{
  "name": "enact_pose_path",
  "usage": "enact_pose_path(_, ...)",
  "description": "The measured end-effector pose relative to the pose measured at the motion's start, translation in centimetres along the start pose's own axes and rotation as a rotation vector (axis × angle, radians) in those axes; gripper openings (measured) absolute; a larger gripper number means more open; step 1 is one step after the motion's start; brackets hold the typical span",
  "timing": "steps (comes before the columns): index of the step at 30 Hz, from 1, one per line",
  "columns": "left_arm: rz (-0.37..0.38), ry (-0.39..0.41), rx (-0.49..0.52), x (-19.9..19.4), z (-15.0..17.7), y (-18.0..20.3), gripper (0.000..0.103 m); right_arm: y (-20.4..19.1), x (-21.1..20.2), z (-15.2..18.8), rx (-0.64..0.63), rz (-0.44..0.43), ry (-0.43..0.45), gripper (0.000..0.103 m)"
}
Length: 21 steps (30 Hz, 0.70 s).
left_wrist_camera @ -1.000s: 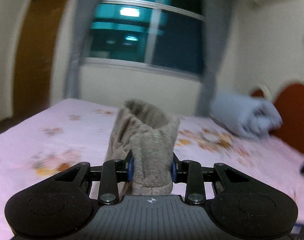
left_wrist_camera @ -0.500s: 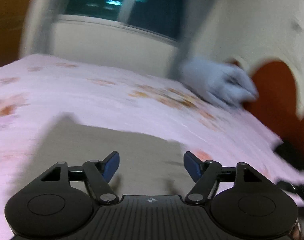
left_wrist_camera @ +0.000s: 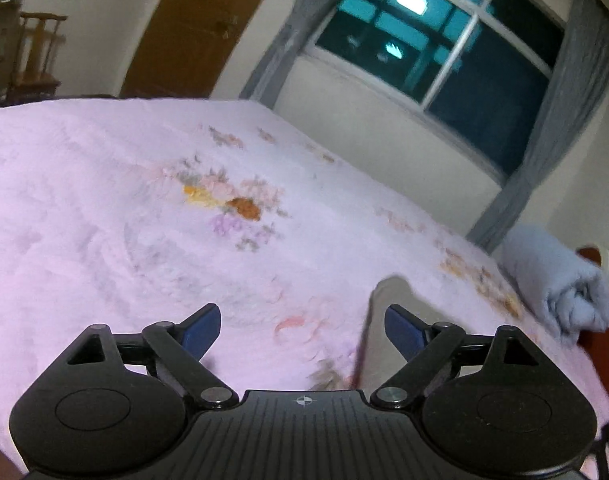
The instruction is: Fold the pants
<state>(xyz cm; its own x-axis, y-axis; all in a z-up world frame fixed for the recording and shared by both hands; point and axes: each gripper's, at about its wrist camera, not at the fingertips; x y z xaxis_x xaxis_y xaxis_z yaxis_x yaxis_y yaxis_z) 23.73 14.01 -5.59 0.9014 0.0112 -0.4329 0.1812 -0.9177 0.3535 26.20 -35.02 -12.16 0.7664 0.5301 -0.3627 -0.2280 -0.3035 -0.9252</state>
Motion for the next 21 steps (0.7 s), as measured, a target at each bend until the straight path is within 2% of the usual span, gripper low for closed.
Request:
enact_pose_path(4, 0.000, -0.050, 0.107, 1.8, 0.9, 0.2, 0.088, -0.4, 1.5, -0.1, 0.004, 0.015, 0.031, 0.074)
enact_pose_path(5, 0.022, -0.079, 0.135, 2.2, 1.2, 0.3, 0.088, -0.7, 2.0, -0.1, -0.013, 0.036, 0.029, 0.068)
enact_pose_path(6, 0.051, -0.109, 0.165, 3.3, 1.3, 1.1, 0.088, -1.3, 2.4, 0.0, -0.038, 0.059, 0.018, 0.037)
enact_pose_path(8, 0.117, -0.150, 0.270, 3.8, 2.2, 2.5, 0.088, -2.7, 2.0, 0.3, -0.111, 0.042, 0.028, 0.031)
enact_pose_path(9, 0.142, -0.160, 0.325, 3.9, 2.5, 3.4, 0.088, -3.9, 1.6, 0.5, -0.147, 0.005, 0.040, 0.023)
enact_pose_path(11, 0.161, -0.167, 0.421, 4.0, 3.4, 5.2, 0.088, -6.2, 0.9, 0.8, -0.196, -0.042, 0.058, 0.023)
enact_pose_path(14, 0.173, -0.178, 0.485, 4.4, 3.8, 7.0, 0.088, -8.9, 1.1, 1.1, -0.241, -0.079, 0.049, 0.023)
enact_pose_path(17, 0.092, -0.200, 0.491, 5.4, 3.3, 7.6, 0.088, -10.0, 1.2, 1.3, -0.259, -0.080, 0.056, 0.023)
enact_pose_path(18, 0.061, -0.229, 0.487, 6.1, 3.1, 7.5, 0.088, -9.6, 1.3, 1.2, -0.250, -0.070, 0.062, 0.023)
enact_pose_path(19, 0.048, -0.264, 0.481, 6.8, 3.0, 7.4, 0.088, -9.1, 1.3, 1.1, -0.247, -0.055, 0.065, 0.023)
enact_pose_path(21, 0.057, -0.277, 0.454, 7.5, 2.9, 6.6, 0.088, -7.5, 1.3, 0.8, -0.217, -0.020, 0.064, 0.025)
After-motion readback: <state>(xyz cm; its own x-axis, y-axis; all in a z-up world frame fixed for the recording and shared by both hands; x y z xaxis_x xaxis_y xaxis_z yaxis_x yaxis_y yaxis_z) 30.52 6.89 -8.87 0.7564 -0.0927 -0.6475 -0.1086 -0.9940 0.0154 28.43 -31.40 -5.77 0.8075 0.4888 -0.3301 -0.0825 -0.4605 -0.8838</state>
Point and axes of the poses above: each gripper's, at about its wrist camera, not at the fingertips, and x roughly the way its jaws point, y to its right, z to its underside, and after that the axes turned 6 degrees about x, right-handed
